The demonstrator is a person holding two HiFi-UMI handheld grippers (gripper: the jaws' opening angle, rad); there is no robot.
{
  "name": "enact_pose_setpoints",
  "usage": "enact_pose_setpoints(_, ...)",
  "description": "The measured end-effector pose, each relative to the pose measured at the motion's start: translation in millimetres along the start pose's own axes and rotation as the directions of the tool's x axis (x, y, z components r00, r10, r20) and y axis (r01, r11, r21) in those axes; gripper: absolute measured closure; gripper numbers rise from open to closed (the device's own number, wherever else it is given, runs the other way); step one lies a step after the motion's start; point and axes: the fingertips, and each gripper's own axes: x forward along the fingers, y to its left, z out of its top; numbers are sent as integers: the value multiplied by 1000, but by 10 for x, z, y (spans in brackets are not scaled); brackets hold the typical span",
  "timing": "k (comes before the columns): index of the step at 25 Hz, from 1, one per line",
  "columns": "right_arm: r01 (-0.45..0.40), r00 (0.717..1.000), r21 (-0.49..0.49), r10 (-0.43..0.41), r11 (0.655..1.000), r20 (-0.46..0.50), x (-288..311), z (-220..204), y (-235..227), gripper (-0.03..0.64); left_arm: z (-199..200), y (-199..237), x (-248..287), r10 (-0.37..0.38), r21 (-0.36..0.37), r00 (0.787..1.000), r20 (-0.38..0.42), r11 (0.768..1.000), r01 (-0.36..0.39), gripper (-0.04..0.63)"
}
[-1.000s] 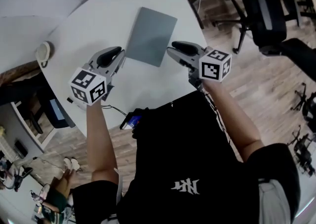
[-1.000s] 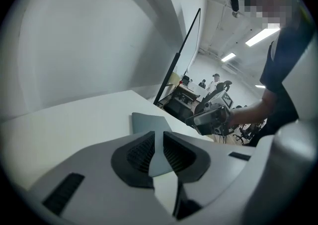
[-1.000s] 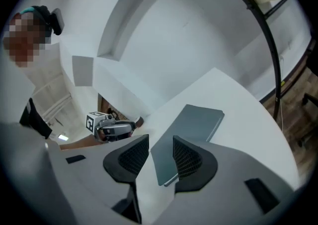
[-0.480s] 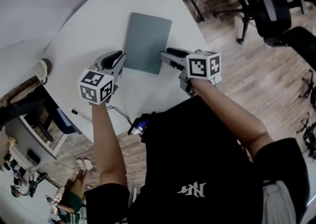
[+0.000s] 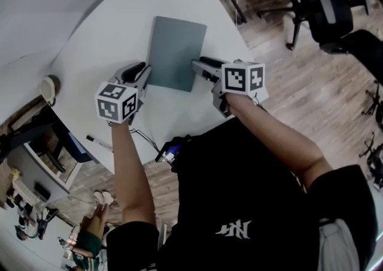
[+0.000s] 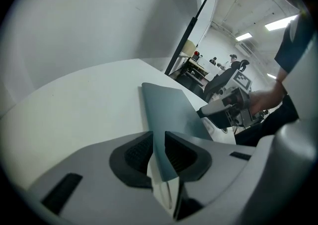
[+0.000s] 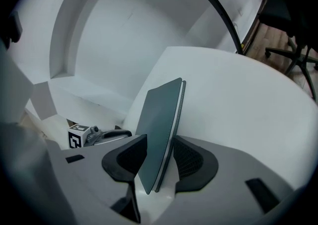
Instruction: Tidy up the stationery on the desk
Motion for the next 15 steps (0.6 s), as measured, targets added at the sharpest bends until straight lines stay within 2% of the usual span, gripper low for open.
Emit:
enact_pose_setpoints(7,26,1000,6,-26,1000,6,21,-20,-19,444,23,-20,60,-7,-29,1000,-7,1000,7,509)
enact_pose_setpoints(15,59,998,-18,-59,998,0,23,-28,-50,469,-20,-9,128,9,-13,998,-59,1000,-10,509)
